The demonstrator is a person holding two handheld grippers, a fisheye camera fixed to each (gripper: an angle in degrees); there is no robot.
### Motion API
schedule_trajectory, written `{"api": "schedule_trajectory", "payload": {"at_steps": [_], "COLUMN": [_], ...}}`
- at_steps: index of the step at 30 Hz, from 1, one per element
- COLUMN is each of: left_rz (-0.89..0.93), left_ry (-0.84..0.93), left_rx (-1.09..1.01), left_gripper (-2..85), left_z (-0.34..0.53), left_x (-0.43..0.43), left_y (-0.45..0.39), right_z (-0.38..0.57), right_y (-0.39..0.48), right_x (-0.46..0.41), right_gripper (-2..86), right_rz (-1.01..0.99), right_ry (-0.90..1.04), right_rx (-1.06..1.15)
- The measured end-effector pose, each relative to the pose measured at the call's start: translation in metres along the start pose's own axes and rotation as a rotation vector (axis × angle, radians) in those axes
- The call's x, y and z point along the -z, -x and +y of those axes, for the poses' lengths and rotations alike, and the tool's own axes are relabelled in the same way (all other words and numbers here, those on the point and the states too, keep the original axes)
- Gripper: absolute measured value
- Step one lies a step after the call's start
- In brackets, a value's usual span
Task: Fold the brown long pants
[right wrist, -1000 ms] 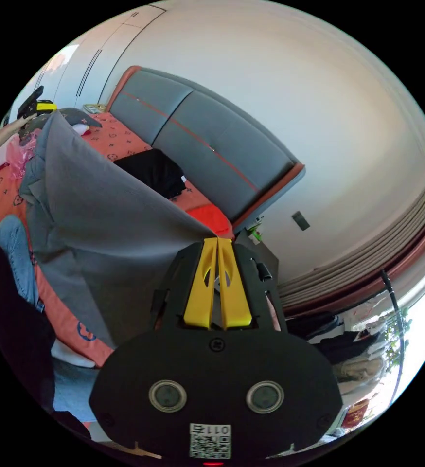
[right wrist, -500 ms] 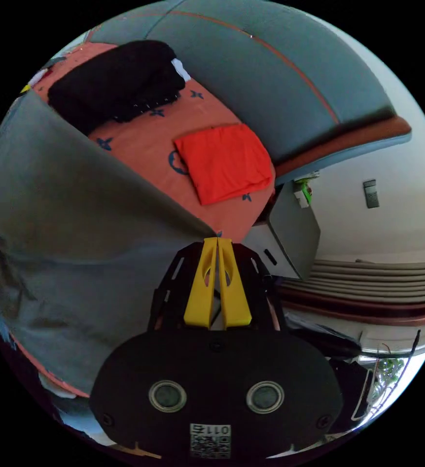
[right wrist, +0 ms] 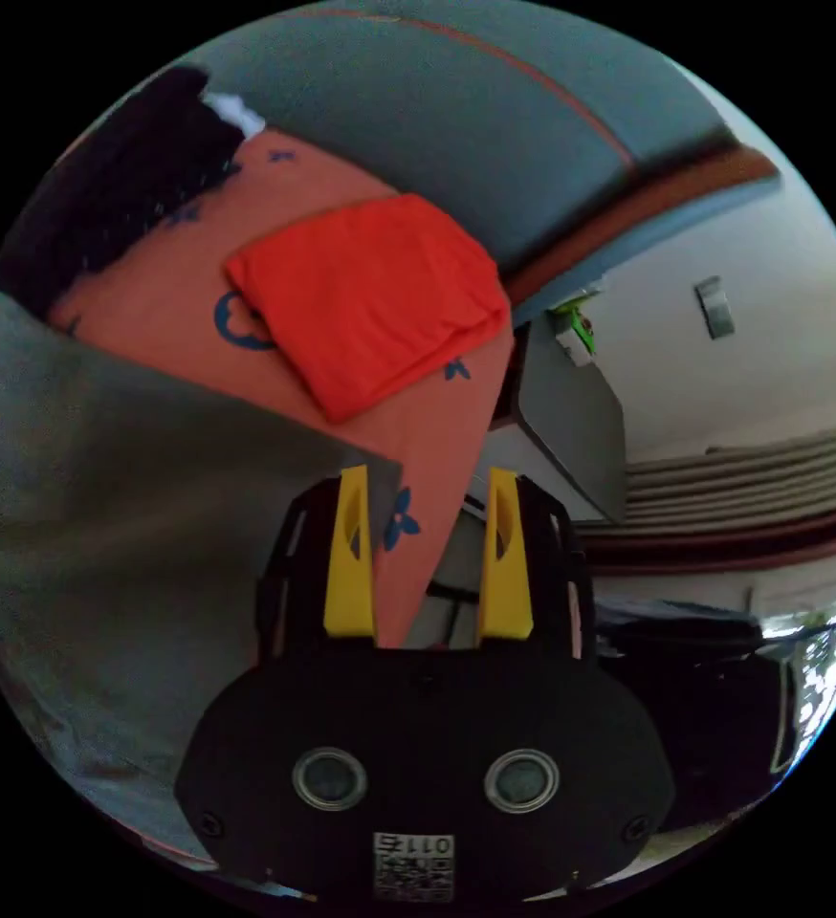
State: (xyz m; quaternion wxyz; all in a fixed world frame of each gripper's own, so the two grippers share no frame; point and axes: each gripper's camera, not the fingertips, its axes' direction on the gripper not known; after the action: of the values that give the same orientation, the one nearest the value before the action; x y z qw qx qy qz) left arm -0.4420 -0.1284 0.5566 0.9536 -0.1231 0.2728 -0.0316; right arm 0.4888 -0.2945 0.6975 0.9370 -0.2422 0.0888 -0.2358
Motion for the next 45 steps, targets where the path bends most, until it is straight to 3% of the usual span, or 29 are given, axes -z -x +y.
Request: {"api": "schedule_trajectory", "payload": {"at_steps": [4, 9, 13, 15, 18, 19, 26, 30, 35, 41, 43, 45], "left_rz": [0.427, 0.533, 0.644, 0.644, 0.573, 0.522, 0.458, 0.488, 0.524, 0.468, 0.364, 0.389], "left_ry": [-0.137, -0.137, -0.187, -0.205, -0.233, -0.232, -0.081, -0.003, 0.127, 0.017, -0.116, -0.206], "left_rx": [-0.060, -0.102, 0.117, 0.217, 0.158, 0.111, -0.005, 0.073, 0.161, 0.102, -0.083, -0.268], "left_gripper": [1.5, 0.8, 0.6, 0.5, 0.5, 0.5, 0.6, 0.5, 0.2, 0.2, 0.2, 0.2], "left_z": [0.082, 0.194, 0.271, 0.294, 0.314, 0.320, 0.361, 0.383, 0.400, 0.397, 0.377, 0.358], "left_x": [0.068, 0.125, 0.160, 0.177, 0.213, 0.225, 0.228, 0.210, 0.183, 0.218, 0.258, 0.285], "left_y": [0.018, -0.015, -0.034, -0.041, -0.053, -0.054, -0.050, -0.049, -0.049, -0.073, -0.107, -0.145], "right_z": [0.081, 0.197, 0.258, 0.271, 0.289, 0.304, 0.398, 0.466, 0.525, 0.536, 0.526, 0.518], "right_y": [-0.018, 0.034, 0.061, 0.069, 0.077, 0.072, 0.089, 0.135, 0.180, 0.182, 0.186, 0.190], "right_x": [0.047, 0.079, 0.087, 0.083, 0.037, 0.034, 0.118, 0.151, 0.152, 0.151, 0.157, 0.155], "right_gripper": [11.5, 10.2, 4.0, 2.6, 2.2, 2.3, 9.1, 13.1, 14.9, 14.4, 14.1, 13.8], "right_rz": [-0.264, -0.371, -0.271, -0.308, -0.238, -0.246, -0.405, -0.452, -0.303, -0.376, -0.361, -0.373], "right_ry": [-0.081, -0.054, -0.159, -0.178, 0.189, 0.215, -0.012, 0.010, 0.114, 0.090, 0.048, 0.073], "right_rx": [-0.020, 0.065, -0.099, -0.128, -0.090, -0.099, -0.015, 0.078, 0.091, 0.016, 0.046, 0.064]}}
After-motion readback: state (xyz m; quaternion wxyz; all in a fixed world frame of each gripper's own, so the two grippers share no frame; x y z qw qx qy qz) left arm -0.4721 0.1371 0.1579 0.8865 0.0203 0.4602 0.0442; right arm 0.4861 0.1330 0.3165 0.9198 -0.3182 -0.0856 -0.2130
